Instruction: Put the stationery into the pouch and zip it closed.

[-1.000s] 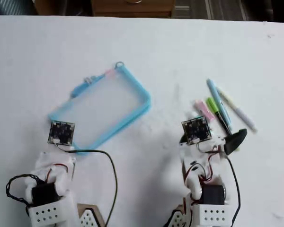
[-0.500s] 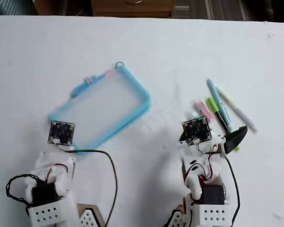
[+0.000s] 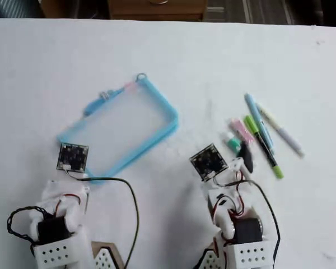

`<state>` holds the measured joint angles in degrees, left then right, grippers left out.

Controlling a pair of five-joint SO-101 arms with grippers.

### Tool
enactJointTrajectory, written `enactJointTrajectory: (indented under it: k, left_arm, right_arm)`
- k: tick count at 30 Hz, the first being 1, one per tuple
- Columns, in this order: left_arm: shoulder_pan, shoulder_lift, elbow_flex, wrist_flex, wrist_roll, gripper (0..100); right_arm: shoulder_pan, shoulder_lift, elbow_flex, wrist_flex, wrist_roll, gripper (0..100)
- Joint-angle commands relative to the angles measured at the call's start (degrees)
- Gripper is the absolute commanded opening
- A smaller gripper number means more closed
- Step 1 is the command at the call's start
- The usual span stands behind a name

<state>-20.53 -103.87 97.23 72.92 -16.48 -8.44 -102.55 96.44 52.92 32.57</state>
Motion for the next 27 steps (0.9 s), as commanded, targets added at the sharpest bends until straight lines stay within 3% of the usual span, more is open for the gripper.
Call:
enactJointTrajectory:
  k: [1, 5, 8, 10, 15, 17, 21, 23, 27]
  left_arm:
    - [0.4, -0.1, -0.2, 0.1, 0.2, 3]
    - [0.3, -0.2, -0.3, 0.1, 0.1, 3]
    - [0.2, -0.2, -0.4, 0.1, -0.3, 3]
    - [0.2, -0.2, -0.6, 0.1, -0.3, 3]
    - [0.3, -0.3, -1.2, -0.1, -0.4, 3]
    - [0.2, -0.3, -2.7, -1.2, -0.4, 8]
    - [0.2, -0.3, -10.0, -1.5, 0.2, 33]
    - [0.4, -0.2, -15.4, -1.5, 1.1, 39]
    - [0.7, 0.0, -23.9, -2.4, 4.0, 29]
  right_arm:
    - [0.0, -0.2, 0.4, 0.2, 0.4, 6.7]
    - [-0.1, -0.2, 0.4, 0.2, 0.3, 14.9]
    - [-0.3, -0.2, 0.1, 0.3, 0.3, 10.5]
    - [-0.4, -0.2, -1.2, 0.5, 0.3, 1.4]
    - [-0.4, 0.1, -6.2, 1.2, 0.3, 1.6]
    - [-0.4, 0.1, -8.1, 3.6, 0.3, 1.8]
    - [-0.3, 0.1, -11.5, 8.3, 0.3, 1.7]
    - [-0.4, 0.2, -14.7, 9.6, 0.2, 1.7]
    - [-2.2, 1.7, -24.1, 13.5, -1.1, 1.7]
